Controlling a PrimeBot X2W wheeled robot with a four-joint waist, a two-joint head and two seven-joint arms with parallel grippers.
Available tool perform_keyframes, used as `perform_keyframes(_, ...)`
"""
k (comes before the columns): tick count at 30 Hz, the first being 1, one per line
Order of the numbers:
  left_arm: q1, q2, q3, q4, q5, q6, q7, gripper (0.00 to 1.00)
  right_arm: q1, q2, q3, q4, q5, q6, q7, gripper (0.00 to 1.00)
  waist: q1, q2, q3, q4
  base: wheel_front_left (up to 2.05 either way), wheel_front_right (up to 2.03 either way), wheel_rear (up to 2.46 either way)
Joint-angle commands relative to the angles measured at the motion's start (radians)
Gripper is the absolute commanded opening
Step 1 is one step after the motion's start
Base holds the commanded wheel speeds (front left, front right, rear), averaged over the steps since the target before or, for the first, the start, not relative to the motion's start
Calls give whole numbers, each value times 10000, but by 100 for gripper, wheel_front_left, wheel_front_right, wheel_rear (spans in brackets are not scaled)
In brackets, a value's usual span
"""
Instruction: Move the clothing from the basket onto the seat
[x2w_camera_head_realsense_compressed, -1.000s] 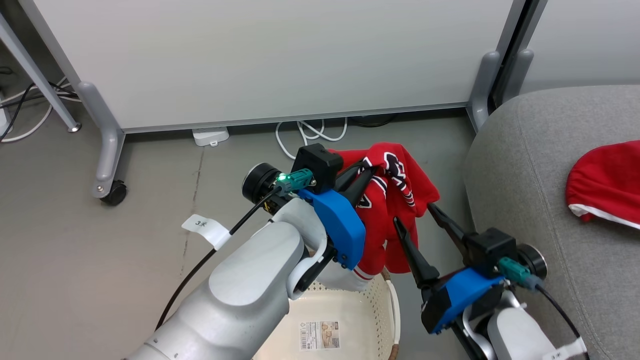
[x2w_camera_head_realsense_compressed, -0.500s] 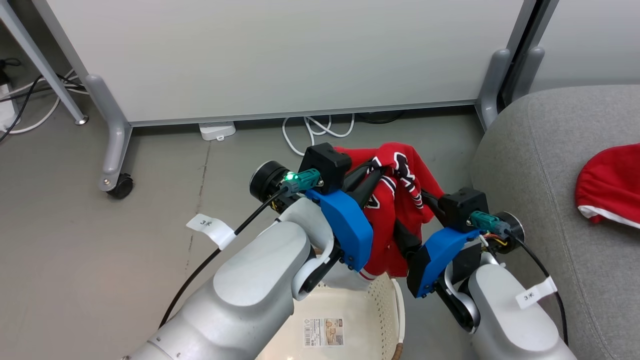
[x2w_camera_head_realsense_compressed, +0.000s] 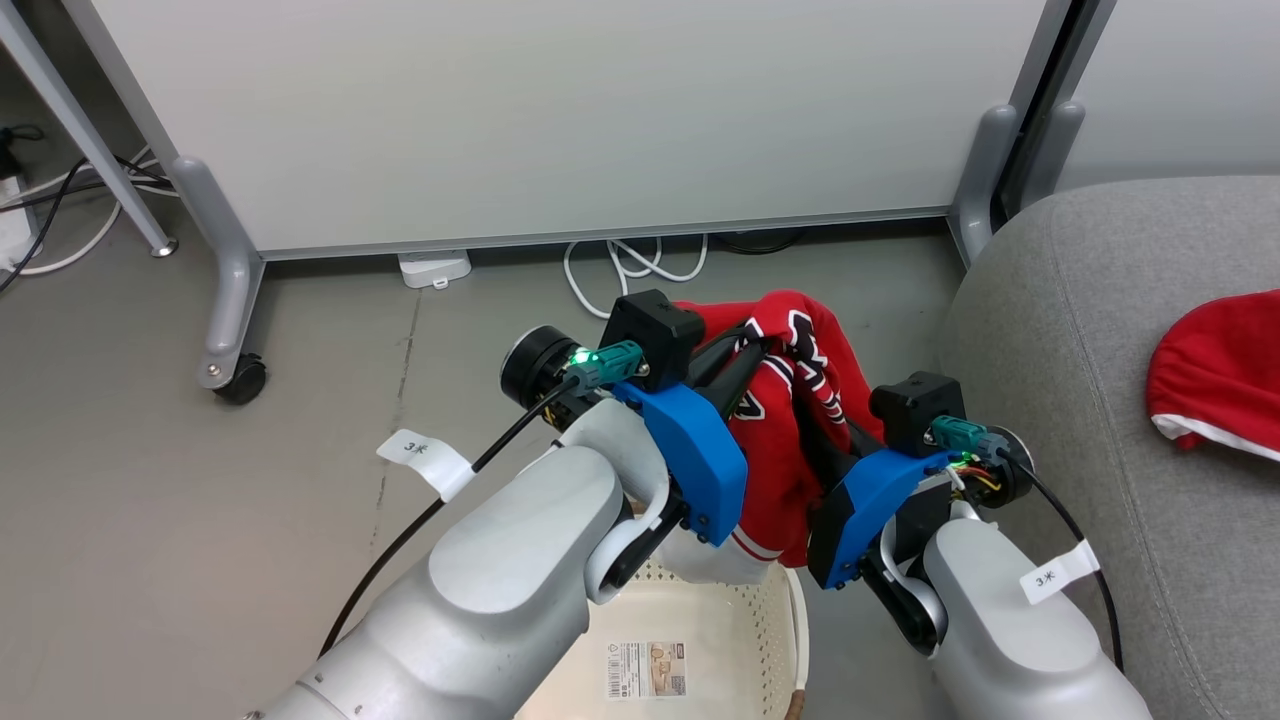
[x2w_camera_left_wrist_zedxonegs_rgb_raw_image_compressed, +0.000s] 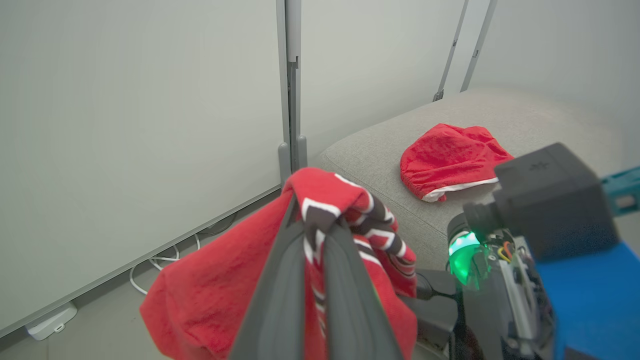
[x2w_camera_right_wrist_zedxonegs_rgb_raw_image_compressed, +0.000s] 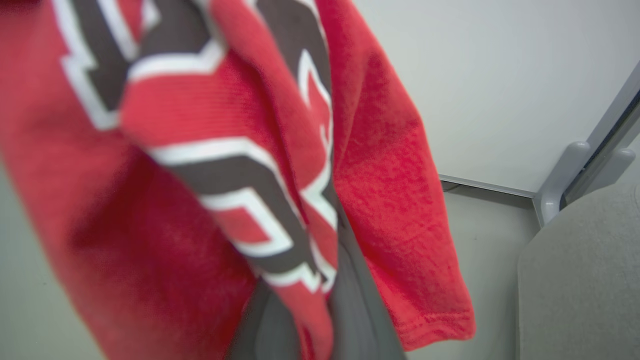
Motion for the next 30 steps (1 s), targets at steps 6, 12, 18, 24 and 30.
perform_keyframes(6,-125,22,-11,23,-64,76,-89,0,-290,-15,258,349,289,5,-220,0,-1,0,-30,-46,0,0,0)
perform_keyframes(12,-123,46,-33,49,-80,130,-136,0,-392,-15,427,565,483,5,-355,0,-1,0,-65,-88,0,0,0)
perform_keyframes(18,-102,81,-52,12,-62,229,-195,58,-487,-15,574,774,591,5,-434,0,-1,0,-82,-109,0,0,0)
perform_keyframes(24,-66,81,-39,37,-34,428,-308,100,-562,-15,618,919,659,5,-589,0,-1,0,-104,-99,0,0,0)
perform_keyframes(30,-58,125,-45,22,-76,475,-351,100,-654,-15,705,1033,711,5,-670,0,-1,0,-96,-78,0,0,0)
